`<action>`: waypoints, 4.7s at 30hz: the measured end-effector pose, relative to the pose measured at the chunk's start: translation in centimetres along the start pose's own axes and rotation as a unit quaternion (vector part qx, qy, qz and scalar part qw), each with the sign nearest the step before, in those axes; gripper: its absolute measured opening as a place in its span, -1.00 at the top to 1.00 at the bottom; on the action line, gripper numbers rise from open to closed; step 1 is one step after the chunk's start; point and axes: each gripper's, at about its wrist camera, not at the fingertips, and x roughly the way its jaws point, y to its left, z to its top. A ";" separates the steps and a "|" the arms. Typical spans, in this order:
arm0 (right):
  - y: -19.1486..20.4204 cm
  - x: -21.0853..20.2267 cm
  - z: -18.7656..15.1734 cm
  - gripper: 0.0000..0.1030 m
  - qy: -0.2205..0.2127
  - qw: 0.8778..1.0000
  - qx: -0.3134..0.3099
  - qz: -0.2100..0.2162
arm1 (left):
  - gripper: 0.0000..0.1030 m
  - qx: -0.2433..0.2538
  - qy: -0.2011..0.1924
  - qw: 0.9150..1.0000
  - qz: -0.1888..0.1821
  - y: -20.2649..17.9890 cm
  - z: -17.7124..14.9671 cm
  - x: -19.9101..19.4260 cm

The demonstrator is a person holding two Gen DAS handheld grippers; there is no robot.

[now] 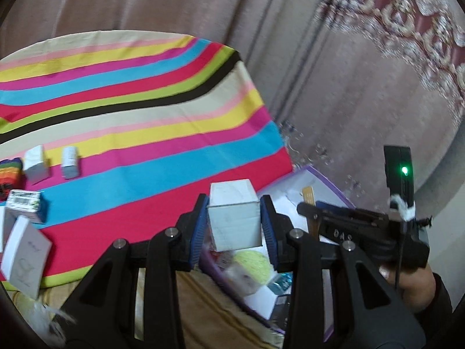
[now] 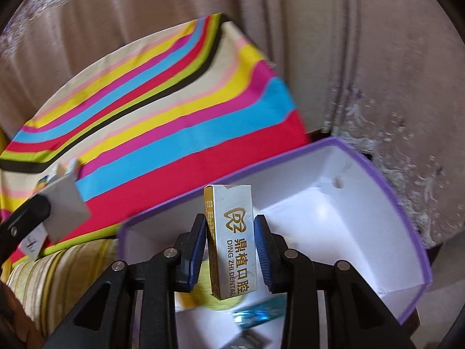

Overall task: Organize objects
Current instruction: 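Carry the dental box into the storage box with the right gripper while the left drops the cube box, then move both grippers back over the large white boxes on the cloth, then grasp the long white sketched box with the right gripper while the left grasps the pink-flower box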

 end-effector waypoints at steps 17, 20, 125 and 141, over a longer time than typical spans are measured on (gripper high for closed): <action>-3.2 -0.8 0.6 0.17 -0.009 0.998 0.029 -0.053 | -0.13 0.020 0.039 0.998 -0.055 -3.2 -0.3 2.7; -3.2 -0.9 0.6 0.03 -0.010 0.998 0.031 -0.046 | -0.16 0.016 0.037 0.998 -0.057 -3.0 -0.3 2.4; 34.6 6.0 -4.5 -0.69 0.098 0.853 -0.431 0.278 | -0.90 -0.236 0.015 0.942 0.237 26.3 -5.0 -11.8; 28.8 5.0 -2.0 -0.69 0.062 0.941 -0.292 0.162 | -0.98 -0.197 0.107 0.935 0.275 26.0 -4.2 -8.2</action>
